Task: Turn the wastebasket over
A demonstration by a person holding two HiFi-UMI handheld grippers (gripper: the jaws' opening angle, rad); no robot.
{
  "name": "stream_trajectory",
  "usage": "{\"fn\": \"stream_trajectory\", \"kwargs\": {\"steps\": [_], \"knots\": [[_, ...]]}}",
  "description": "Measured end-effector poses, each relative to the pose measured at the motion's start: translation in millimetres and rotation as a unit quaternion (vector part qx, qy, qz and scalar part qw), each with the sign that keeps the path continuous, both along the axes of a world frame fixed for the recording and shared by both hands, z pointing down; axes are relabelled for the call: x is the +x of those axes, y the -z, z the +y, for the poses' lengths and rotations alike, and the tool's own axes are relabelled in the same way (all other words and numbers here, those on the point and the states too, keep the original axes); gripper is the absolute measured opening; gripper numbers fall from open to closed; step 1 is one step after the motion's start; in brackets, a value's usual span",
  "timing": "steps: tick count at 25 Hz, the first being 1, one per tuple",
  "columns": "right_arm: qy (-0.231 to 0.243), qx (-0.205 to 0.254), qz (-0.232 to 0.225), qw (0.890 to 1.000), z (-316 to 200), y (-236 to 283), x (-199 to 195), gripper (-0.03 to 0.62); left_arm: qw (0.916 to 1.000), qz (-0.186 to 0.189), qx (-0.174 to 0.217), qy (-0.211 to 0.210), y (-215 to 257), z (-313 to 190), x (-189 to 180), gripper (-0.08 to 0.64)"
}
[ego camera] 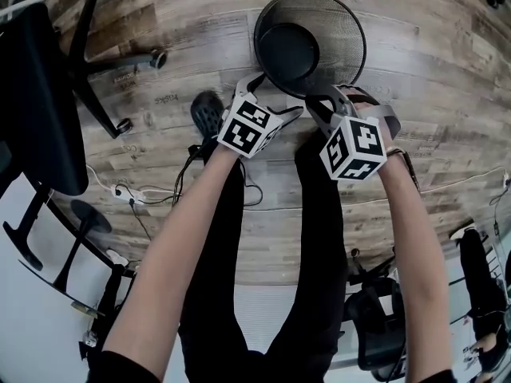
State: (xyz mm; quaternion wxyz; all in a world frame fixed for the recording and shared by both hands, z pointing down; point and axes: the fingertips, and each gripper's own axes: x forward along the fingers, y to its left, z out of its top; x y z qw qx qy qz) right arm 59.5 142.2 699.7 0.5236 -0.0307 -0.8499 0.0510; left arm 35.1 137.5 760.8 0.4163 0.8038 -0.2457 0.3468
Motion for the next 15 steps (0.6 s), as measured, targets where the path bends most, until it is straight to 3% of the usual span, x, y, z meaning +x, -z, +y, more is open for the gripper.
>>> {"fn": "stream_trajectory", "kwargs": {"steps": [10,15], "knots": [[0.01,-0.042,0.003,0.999,34,-16,-16,0.055,0.9987,-0.029,-0.022,0.035,-17,12,-22,0.443],[0.012,-0.049,0.006,0.999,44,-21,-19,0.055,0.9987,-0.042,-0.022,0.018,-21,17,-29,0.422]]}}
